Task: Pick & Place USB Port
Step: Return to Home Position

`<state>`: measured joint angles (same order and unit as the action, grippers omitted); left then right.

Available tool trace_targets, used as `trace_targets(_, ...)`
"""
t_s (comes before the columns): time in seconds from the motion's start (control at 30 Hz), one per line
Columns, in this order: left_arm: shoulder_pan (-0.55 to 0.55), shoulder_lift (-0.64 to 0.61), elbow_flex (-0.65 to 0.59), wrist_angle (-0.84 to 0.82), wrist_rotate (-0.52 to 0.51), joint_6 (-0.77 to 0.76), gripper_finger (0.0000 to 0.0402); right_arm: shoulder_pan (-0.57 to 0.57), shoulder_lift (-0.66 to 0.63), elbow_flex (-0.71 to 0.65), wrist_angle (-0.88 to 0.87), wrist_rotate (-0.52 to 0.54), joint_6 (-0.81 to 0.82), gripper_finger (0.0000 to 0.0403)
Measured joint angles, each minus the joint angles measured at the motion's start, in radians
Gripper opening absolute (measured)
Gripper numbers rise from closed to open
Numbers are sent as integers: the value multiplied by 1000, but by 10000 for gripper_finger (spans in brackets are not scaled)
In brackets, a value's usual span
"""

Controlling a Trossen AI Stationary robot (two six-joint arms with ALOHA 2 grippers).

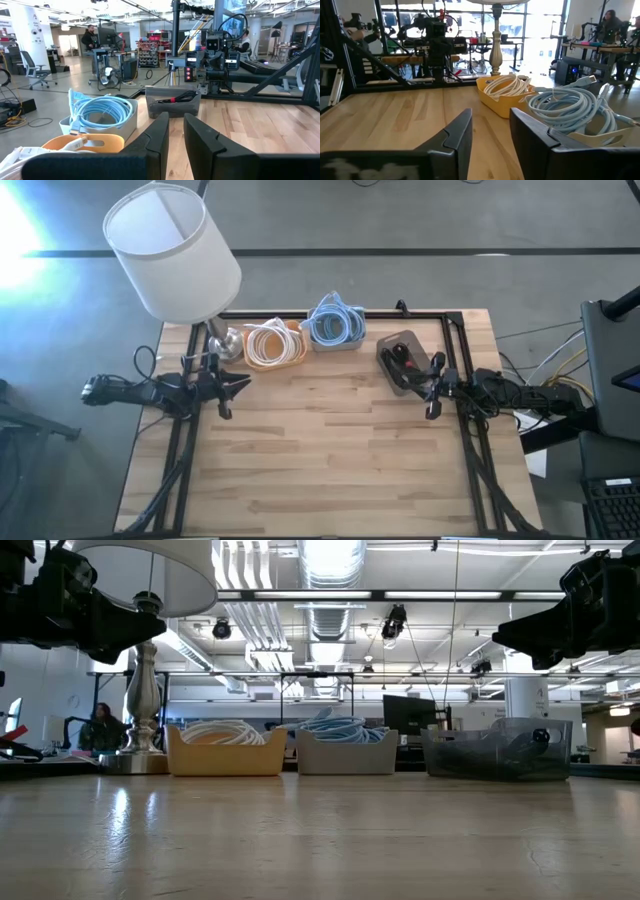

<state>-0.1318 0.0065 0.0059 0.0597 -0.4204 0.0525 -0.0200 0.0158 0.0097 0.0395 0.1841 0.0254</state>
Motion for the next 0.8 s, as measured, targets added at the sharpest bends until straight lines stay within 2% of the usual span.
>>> trace_targets(0.8, 0, 0, 0, 0, 0, 0, 62, 0, 0, 0, 0, 0, 0, 118)
